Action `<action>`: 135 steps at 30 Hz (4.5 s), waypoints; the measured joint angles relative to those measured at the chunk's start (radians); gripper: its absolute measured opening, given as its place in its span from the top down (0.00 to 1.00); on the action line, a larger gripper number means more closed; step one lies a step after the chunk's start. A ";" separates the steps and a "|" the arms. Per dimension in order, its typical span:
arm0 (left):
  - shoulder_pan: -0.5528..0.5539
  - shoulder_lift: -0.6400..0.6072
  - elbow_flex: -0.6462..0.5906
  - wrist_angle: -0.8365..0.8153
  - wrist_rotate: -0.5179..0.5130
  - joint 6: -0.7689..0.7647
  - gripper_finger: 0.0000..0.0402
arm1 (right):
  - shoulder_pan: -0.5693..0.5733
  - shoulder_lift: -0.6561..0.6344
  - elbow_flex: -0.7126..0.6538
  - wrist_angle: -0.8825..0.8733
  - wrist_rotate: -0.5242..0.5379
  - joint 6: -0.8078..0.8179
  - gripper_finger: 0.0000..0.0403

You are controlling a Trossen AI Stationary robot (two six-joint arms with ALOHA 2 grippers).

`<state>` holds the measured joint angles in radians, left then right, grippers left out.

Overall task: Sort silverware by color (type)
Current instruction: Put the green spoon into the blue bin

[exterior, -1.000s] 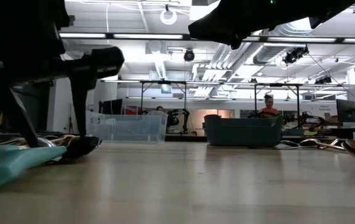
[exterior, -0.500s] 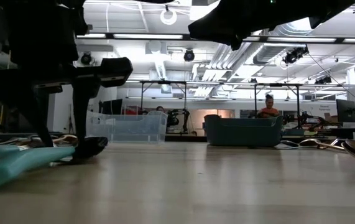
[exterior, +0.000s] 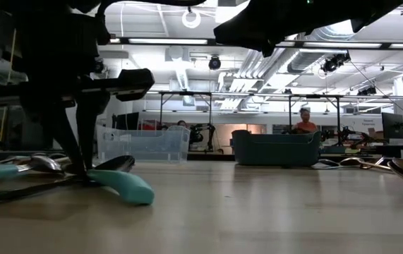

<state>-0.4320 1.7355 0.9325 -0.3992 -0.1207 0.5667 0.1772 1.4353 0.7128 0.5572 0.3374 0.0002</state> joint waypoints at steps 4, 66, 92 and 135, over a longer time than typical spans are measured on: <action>0.000 -0.005 0.022 -0.045 0.000 -0.044 1.00 | 0.000 0.000 0.000 0.000 0.000 -0.006 0.72; 0.011 0.002 0.060 -0.087 -0.068 -0.102 0.59 | 0.000 0.000 0.000 -0.016 0.000 0.026 0.72; 0.069 0.050 0.063 -0.143 0.025 -0.305 0.59 | 0.000 0.000 -0.001 -0.045 0.000 0.029 0.72; 0.166 -0.429 -0.001 -0.083 -0.072 -0.356 1.00 | 0.000 0.000 -0.001 -0.046 0.000 0.027 0.72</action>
<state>-0.2664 1.3070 0.9314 -0.4819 -0.1928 0.2104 0.1772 1.4353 0.7120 0.5108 0.3370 0.0272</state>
